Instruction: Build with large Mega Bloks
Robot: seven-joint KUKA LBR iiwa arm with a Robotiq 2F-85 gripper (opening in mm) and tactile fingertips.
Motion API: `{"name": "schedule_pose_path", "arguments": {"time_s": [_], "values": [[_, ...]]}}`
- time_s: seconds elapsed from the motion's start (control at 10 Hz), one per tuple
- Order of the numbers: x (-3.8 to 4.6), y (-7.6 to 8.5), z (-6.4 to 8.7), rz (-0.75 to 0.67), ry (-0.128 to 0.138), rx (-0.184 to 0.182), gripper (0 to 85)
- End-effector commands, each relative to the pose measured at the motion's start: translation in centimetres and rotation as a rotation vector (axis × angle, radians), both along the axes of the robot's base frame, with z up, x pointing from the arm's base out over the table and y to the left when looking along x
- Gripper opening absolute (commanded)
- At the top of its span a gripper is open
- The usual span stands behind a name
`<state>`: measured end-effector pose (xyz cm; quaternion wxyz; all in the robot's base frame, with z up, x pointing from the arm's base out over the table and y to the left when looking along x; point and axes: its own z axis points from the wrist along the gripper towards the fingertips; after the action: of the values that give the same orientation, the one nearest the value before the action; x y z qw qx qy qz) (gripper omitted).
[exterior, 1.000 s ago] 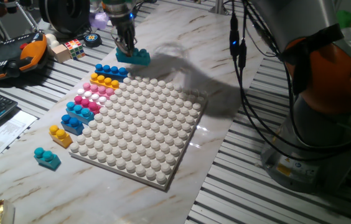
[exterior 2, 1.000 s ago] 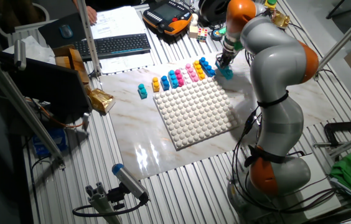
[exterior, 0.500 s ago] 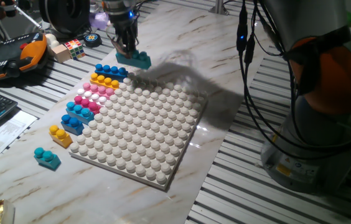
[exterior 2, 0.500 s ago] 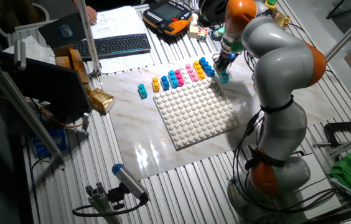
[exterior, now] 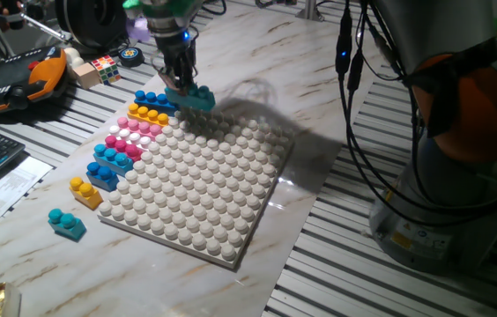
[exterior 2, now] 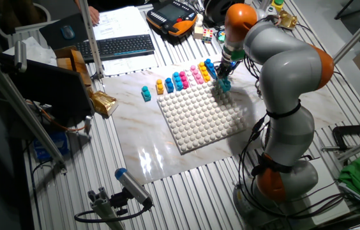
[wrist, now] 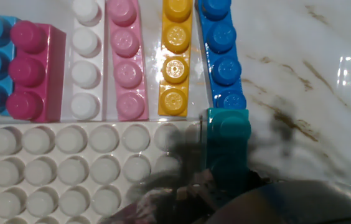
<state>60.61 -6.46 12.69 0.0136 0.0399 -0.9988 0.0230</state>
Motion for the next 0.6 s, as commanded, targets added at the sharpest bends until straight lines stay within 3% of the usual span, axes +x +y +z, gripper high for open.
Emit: {"name": "schedule_pose_path", "arguments": {"time_s": [0.0, 0.2, 0.5], "values": [[-0.07, 0.1, -0.2, -0.002, 0.0, 0.001, 0.7], [-0.58, 1.1, -0.9, -0.012, -0.016, -0.005, 0.7], [-0.94, 1.6, -2.4, 0.023, -0.031, -0.048, 0.7]]}}
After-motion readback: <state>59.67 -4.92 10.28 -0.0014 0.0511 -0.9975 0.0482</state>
